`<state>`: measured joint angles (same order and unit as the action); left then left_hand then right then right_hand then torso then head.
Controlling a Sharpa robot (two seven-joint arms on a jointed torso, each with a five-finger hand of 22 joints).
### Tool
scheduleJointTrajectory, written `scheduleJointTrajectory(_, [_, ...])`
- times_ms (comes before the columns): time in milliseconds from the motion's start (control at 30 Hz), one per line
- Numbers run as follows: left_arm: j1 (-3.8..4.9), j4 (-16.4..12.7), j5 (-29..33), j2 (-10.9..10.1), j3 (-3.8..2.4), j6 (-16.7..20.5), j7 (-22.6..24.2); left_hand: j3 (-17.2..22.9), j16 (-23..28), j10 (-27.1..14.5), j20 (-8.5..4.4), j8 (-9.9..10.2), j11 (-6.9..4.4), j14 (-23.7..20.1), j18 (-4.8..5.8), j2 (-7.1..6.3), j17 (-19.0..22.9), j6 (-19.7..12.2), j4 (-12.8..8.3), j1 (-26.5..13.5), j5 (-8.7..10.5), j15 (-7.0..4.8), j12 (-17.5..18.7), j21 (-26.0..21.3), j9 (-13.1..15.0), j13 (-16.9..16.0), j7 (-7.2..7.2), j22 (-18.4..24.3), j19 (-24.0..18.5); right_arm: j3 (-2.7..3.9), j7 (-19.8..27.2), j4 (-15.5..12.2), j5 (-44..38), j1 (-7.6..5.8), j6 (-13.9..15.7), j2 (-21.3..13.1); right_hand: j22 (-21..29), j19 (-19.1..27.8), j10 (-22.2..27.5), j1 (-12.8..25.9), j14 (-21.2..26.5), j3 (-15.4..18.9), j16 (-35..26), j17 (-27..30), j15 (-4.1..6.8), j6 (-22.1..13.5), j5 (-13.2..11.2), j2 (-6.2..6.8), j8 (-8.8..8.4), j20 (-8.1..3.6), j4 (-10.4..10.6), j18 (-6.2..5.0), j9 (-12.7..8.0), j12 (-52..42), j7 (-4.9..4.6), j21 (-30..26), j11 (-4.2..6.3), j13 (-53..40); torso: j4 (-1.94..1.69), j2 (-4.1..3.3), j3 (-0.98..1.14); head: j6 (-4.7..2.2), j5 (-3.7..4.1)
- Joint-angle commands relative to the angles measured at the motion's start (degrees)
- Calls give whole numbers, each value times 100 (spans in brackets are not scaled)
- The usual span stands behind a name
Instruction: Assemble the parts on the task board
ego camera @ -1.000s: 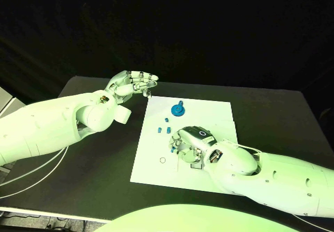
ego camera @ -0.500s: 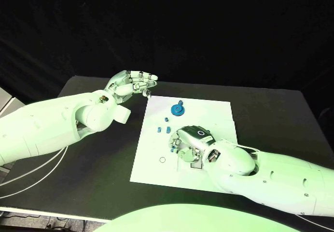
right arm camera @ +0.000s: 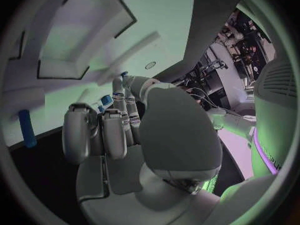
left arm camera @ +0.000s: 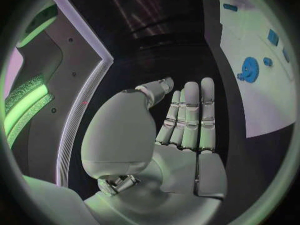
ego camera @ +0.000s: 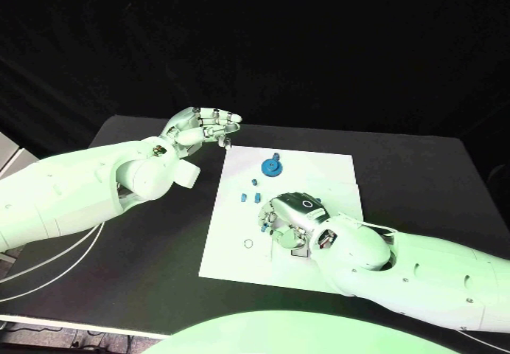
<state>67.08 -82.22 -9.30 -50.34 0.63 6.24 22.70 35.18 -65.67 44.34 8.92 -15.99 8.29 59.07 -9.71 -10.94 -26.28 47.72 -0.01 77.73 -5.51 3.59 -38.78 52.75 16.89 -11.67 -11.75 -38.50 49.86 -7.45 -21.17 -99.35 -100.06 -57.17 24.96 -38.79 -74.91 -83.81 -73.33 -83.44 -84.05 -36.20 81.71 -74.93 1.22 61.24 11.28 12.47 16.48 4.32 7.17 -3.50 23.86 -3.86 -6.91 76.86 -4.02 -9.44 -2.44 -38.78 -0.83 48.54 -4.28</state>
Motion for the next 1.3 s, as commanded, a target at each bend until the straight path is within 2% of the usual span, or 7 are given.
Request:
scheduleJointTrajectory(33, [2,-7,-3,13,-4,-86,24,-22,26,-43,13,-10,-15,-19,-80,-1,9,-47,-27,21,-21,13,22,26,-5,5,5,-8,3,-13,-46,-5,-112,18,-149,-1,-935,-247,-146,0,-330,-7,22,-33,41,23,13,-59,30,-26,-40,92,6,-26,-7,-13,112,-6,1,-1,0,-3,5])
scheduleJointTrajectory(333, [2,-11,-8,18,-4,-83,19,-22,26,-43,13,-10,-15,-19,-80,-1,9,-47,-27,21,-21,13,22,26,-5,5,5,-8,3,-17,-13,22,-85,19,-632,46,-927,-229,-139,229,-318,97,4,15,30,15,-73,32,36,-12,-57,83,57,17,3,-60,107,15,2,-5,-3,-3,10])
scheduleJointTrajectory(533, [2,-13,-12,18,-4,-82,15,-22,26,-50,16,-18,-14,-22,-81,2,10,-49,-32,25,-22,14,25,28,-6,15,6,-10,-1,-29,5,50,-32,19,-720,77,-914,-213,-78,473,-313,223,2,32,14,-65,-3,159,-37,2,30,76,47,28,-1,-109,87,44,-5,-3,-3,4,14])
scheduleJointTrajectory(667, [2,-13,-13,16,-4,-82,12,-22,26,-50,16,-18,-14,-22,-81,2,10,-49,-32,25,-22,14,25,28,-6,15,6,-10,-1,-34,-12,60,-15,19,-584,81,-895,-197,10,656,-309,328,4,45,-17,-238,-285,279,-187,28,161,66,-6,26,-39,-170,53,70,-1,0,-3,6,13])
scheduleJointTrajectory(767, [2,-12,-13,14,-4,-85,5,-22,26,-50,16,-18,-14,-22,-81,2,10,-49,-32,25,-22,14,25,28,-6,15,6,-10,-1,-35,-40,62,-9,19,-452,76,-884,-190,66,680,-310,355,11,38,-26,-280,-346,314,-233,37,192,61,-23,32,-47,-200,37,79,1,1,-5,6,12])
scheduleJointTrajectory(1100, [2,-10,-15,9,-3,-100,-14,-22,27,-53,17,-21,-13,-24,-82,3,10,-51,-35,28,-21,14,26,29,-6,20,5,-10,-2,-37,-136,44,-23,19,-2,28,-764,-101,508,635,-294,526,5,84,-76,-508,-372,391,-434,85,241,6,-91,-1,-36,-514,-19,135,1,1,0,-18,28])
scheduleJointTrajectory(1300, [1,-2,-15,7,-3,-105,-16,-23,27,-61,17,-23,-11,-25,-82,2,11,-55,-37,28,-21,15,30,29,-7,24,4,-11,-4,-36,-150,-39,-30,19,375,-67,-751,-92,556,612,-286,561,-8,107,-80,-511,-340,391,-444,89,240,0,-93,-17,-32,-546,-23,135,3,3,-1,-43,40])
